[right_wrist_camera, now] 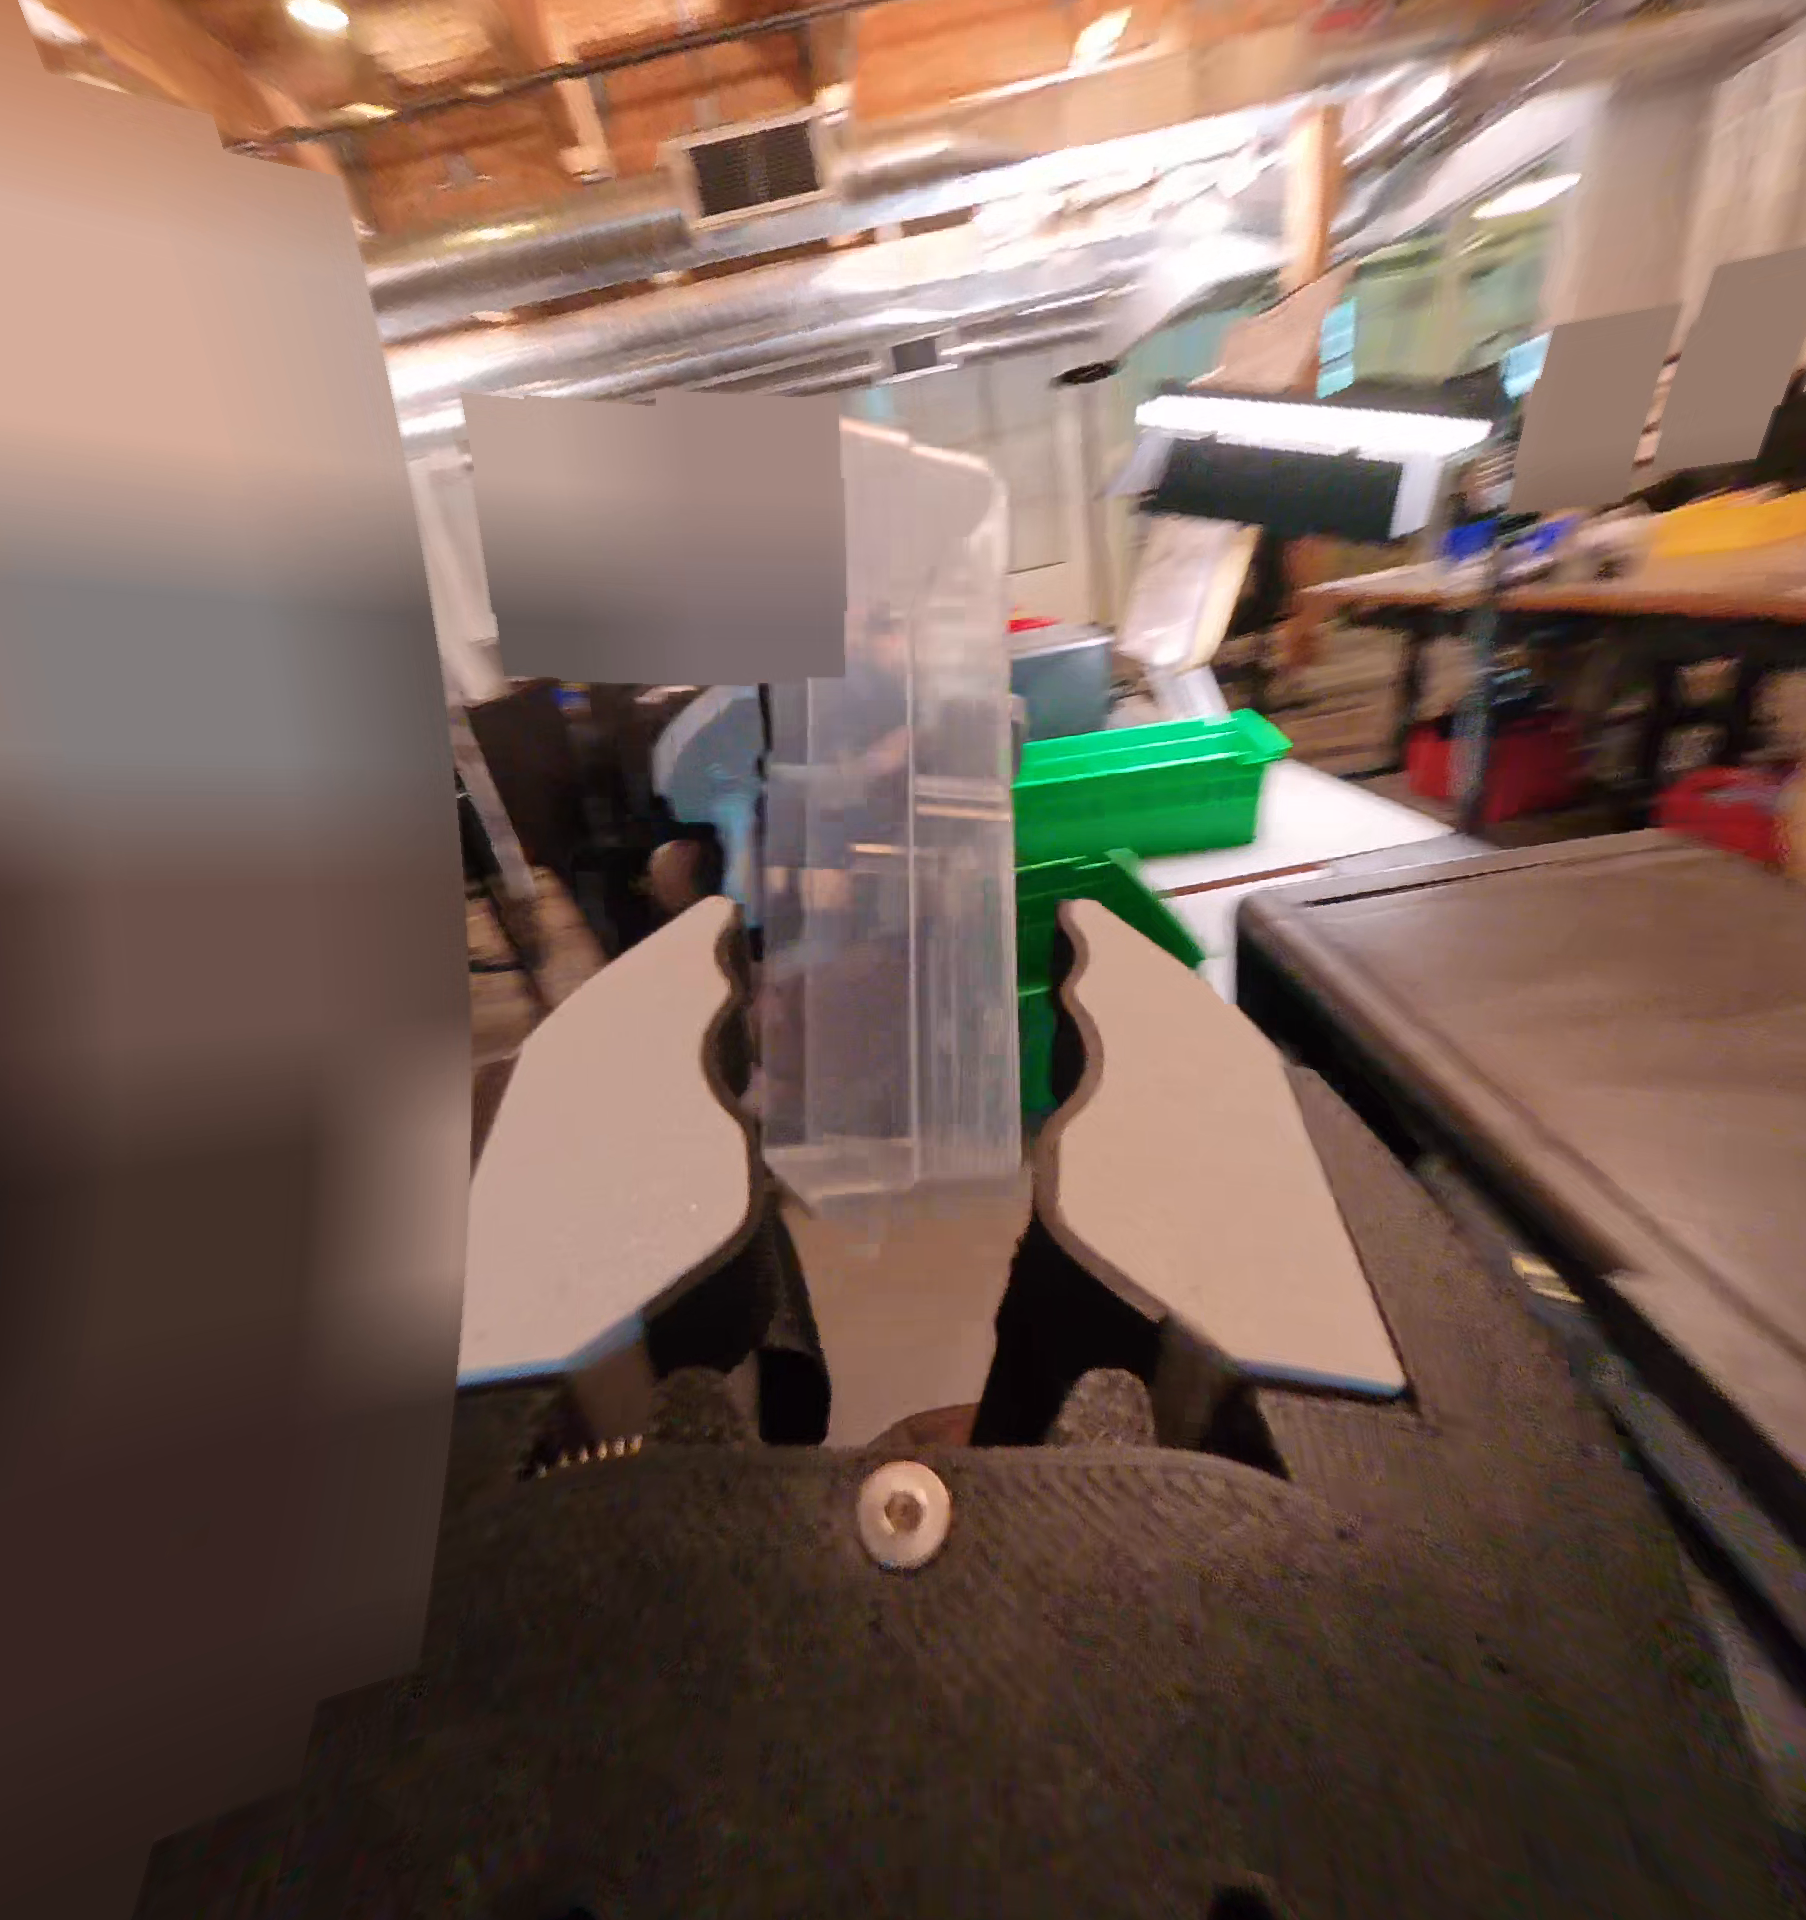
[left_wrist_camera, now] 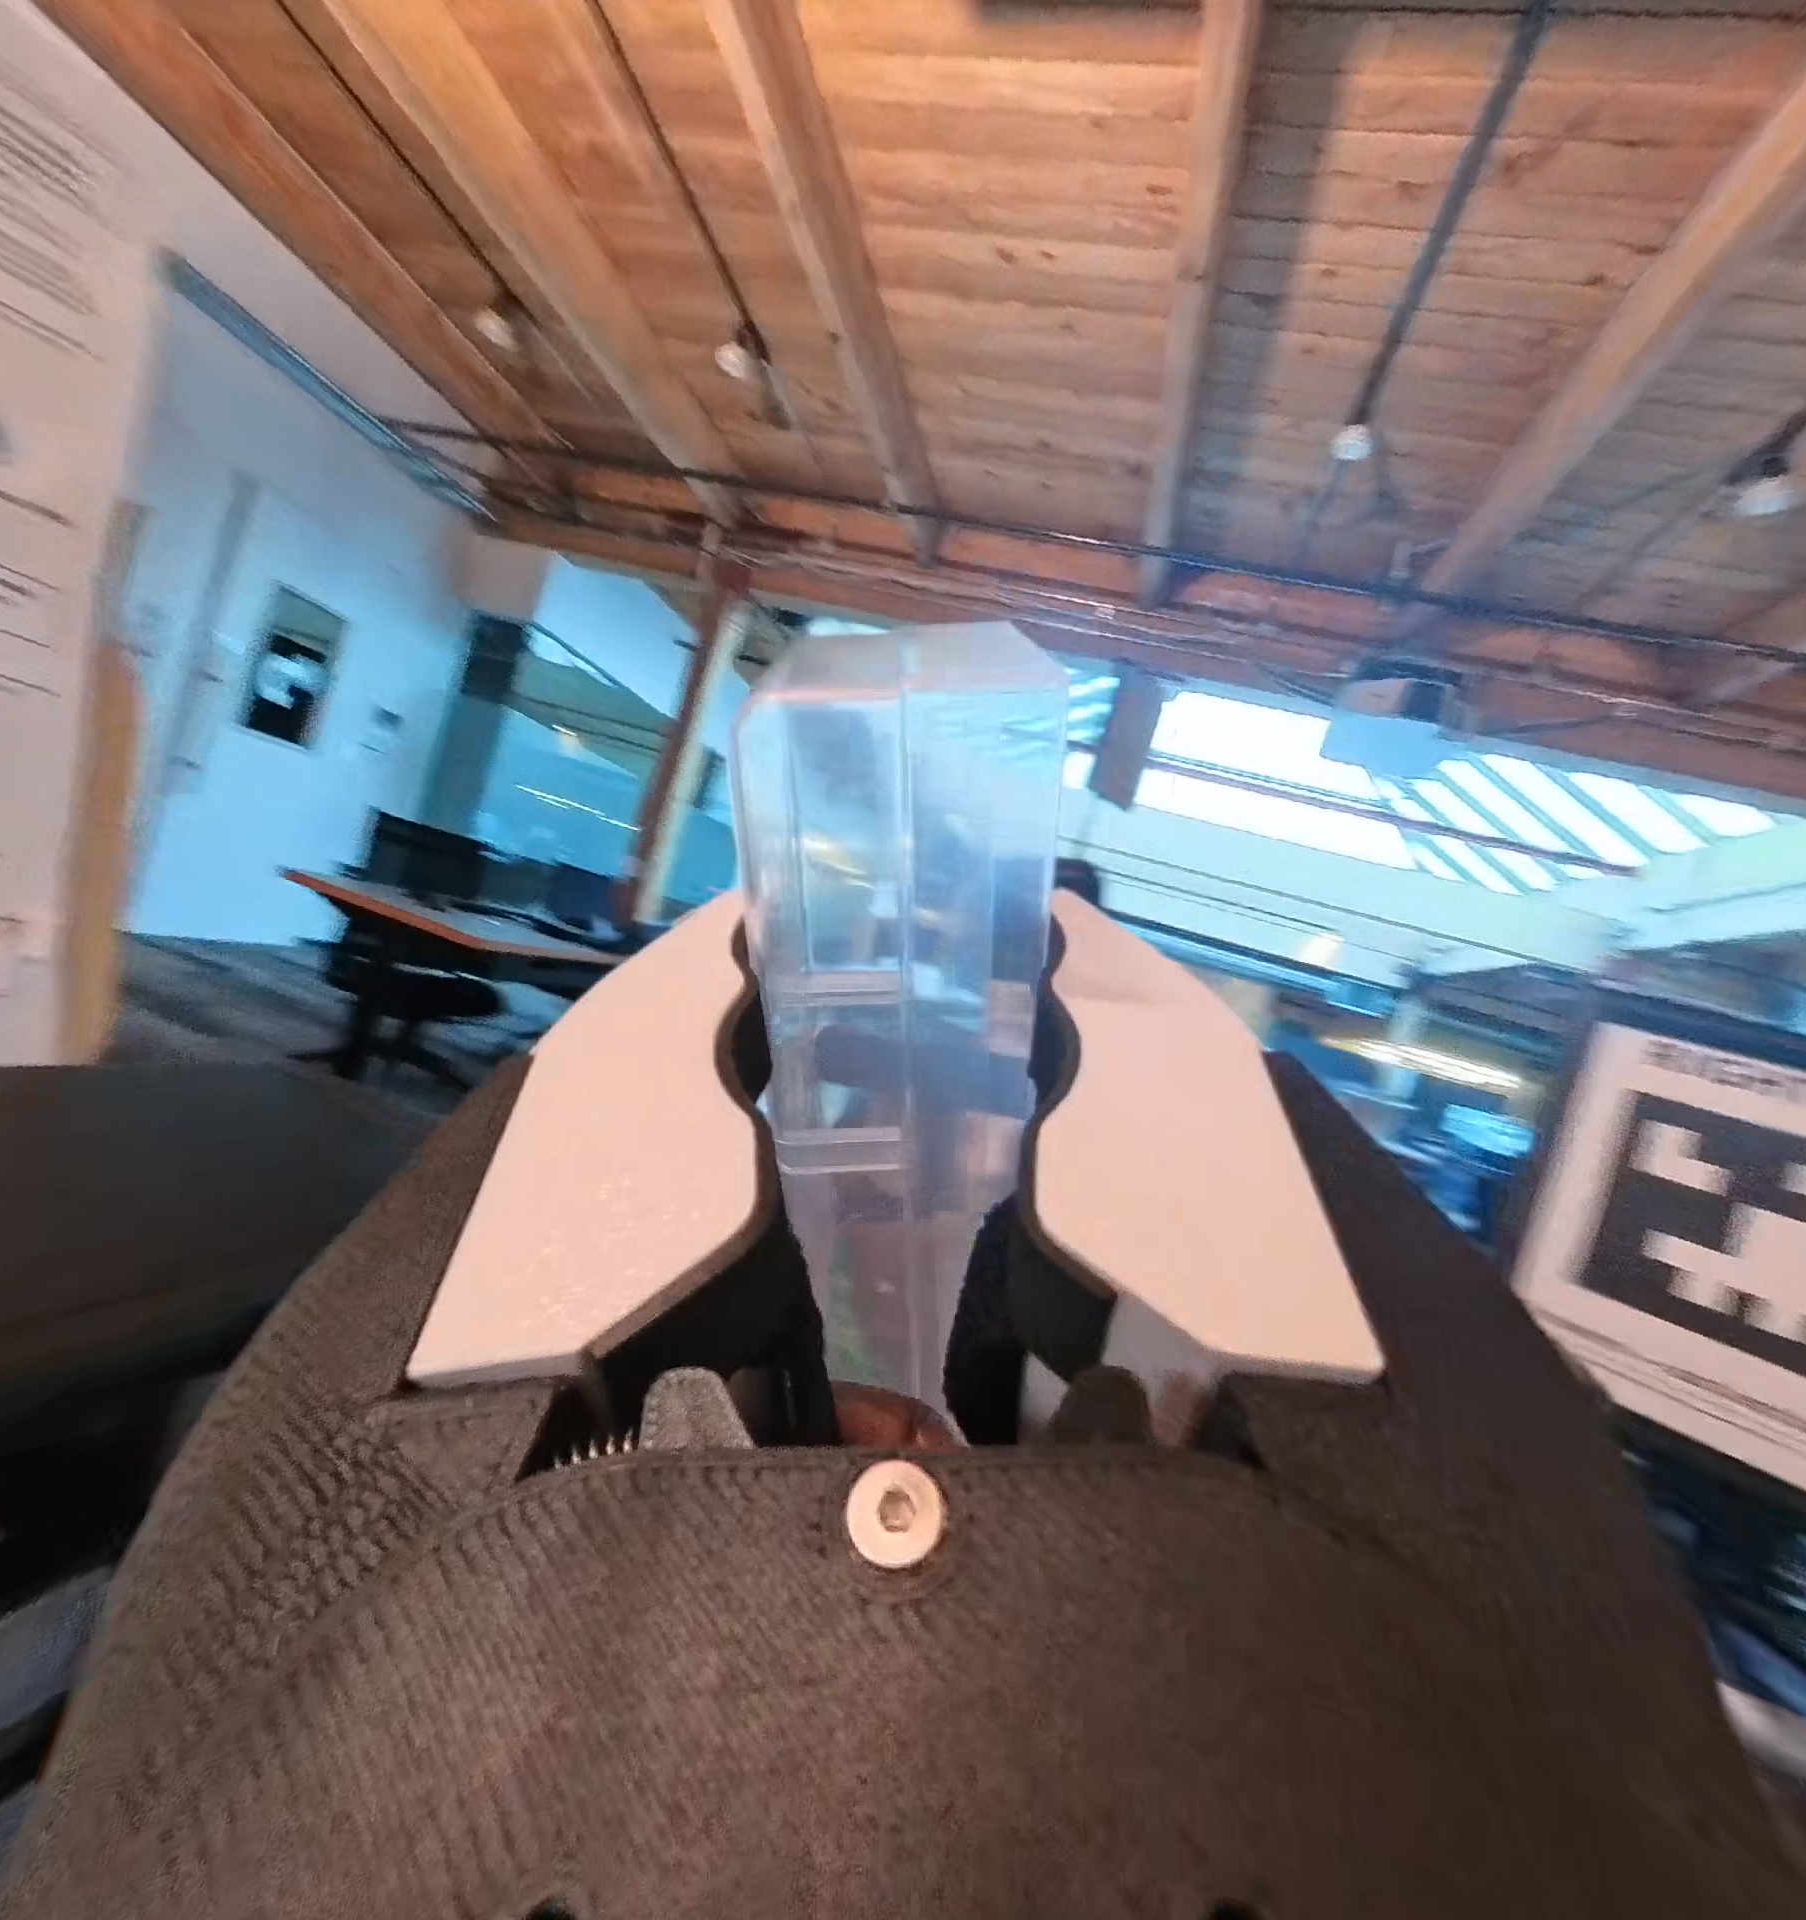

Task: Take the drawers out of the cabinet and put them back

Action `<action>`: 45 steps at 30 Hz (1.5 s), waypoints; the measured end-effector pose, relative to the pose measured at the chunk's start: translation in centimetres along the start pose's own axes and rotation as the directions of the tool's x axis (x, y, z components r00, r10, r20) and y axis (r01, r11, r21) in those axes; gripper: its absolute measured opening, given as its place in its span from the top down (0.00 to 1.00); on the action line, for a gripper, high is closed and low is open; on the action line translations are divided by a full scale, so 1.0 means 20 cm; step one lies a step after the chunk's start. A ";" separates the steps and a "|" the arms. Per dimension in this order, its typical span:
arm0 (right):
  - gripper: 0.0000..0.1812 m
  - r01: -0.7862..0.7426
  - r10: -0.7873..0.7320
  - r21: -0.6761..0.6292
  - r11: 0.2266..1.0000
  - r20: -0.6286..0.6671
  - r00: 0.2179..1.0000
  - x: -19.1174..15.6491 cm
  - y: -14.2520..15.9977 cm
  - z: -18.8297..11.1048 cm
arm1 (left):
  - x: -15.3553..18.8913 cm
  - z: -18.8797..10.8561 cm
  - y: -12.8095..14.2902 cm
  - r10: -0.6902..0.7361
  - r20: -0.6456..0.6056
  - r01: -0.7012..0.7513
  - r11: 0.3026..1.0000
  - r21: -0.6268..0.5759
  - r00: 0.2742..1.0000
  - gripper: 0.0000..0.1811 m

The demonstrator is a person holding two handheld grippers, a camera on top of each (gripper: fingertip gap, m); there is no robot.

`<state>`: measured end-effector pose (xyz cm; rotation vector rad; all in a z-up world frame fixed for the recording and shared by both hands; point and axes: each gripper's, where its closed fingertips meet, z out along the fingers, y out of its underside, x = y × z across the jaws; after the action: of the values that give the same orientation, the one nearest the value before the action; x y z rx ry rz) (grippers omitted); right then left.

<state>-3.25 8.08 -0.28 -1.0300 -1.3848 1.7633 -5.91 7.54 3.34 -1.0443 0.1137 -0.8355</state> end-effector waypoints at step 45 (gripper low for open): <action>0.70 0.031 -0.894 -0.968 0.250 -0.219 0.390 0.27 0.04 -1.16 | -0.03 -0.27 -0.54 0.507 0.306 -0.567 0.810 0.151 0.806 0.70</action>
<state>14.65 23.03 -5.02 -1.2991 -1.6737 -0.2502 -14.73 1.57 9.02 -0.8192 0.0872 -0.1791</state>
